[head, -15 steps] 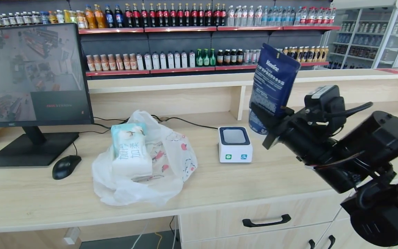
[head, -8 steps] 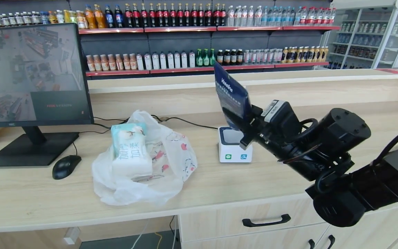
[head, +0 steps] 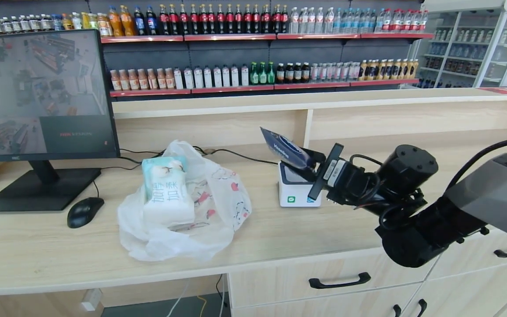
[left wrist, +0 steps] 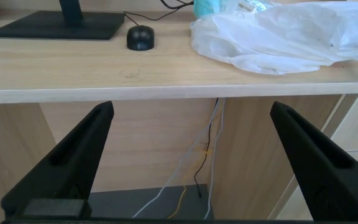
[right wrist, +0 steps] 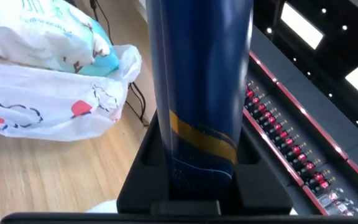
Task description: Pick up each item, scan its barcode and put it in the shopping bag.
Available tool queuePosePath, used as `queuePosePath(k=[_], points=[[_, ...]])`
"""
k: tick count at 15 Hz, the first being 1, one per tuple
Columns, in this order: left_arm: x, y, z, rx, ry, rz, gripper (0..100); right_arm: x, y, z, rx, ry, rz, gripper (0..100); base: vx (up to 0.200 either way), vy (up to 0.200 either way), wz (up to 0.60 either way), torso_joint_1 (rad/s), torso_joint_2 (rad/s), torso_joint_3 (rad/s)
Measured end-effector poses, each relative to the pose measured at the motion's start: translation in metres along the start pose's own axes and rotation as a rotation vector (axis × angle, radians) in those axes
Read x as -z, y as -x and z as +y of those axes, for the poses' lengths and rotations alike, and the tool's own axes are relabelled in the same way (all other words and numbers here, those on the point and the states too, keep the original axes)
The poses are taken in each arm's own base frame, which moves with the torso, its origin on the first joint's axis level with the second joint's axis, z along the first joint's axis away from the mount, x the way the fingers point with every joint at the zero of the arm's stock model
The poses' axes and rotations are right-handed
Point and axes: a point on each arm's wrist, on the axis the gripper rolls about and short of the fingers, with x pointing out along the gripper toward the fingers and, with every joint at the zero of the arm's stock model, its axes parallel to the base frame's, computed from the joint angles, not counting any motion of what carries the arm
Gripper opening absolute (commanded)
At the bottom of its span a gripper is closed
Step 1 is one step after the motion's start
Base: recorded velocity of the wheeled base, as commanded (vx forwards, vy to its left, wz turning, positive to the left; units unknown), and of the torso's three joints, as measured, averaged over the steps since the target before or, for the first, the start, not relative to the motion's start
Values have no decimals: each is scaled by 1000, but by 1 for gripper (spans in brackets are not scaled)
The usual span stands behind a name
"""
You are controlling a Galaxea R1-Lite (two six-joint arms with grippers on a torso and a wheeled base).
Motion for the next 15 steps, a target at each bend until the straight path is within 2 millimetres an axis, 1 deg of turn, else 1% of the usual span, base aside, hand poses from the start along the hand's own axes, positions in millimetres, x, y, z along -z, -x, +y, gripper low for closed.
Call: queuePosePath(k=[3, 5, 9, 11, 15], points=[[0, 0, 0, 0, -5, -1, 100, 15, -7, 1, -33, 17, -45, 0, 0, 0, 0, 0, 0, 0], [0, 0, 0, 1, -24, -1, 100, 23, -4, -1, -27, 15, -30, 0, 0, 0, 0, 0, 0, 0], [0, 0, 0, 0, -28, -1, 100, 30, 2, -5, -67, 48, -62, 0, 0, 0, 0, 0, 0, 0], [0, 0, 0, 1, -29, -2, 100, 35, 7, -5, -82, 59, -58, 0, 0, 0, 0, 0, 0, 0], [0, 0, 0, 1, -31, -2, 100, 41, 10, -5, -81, 62, -44, 0, 0, 0, 0, 0, 0, 0]])
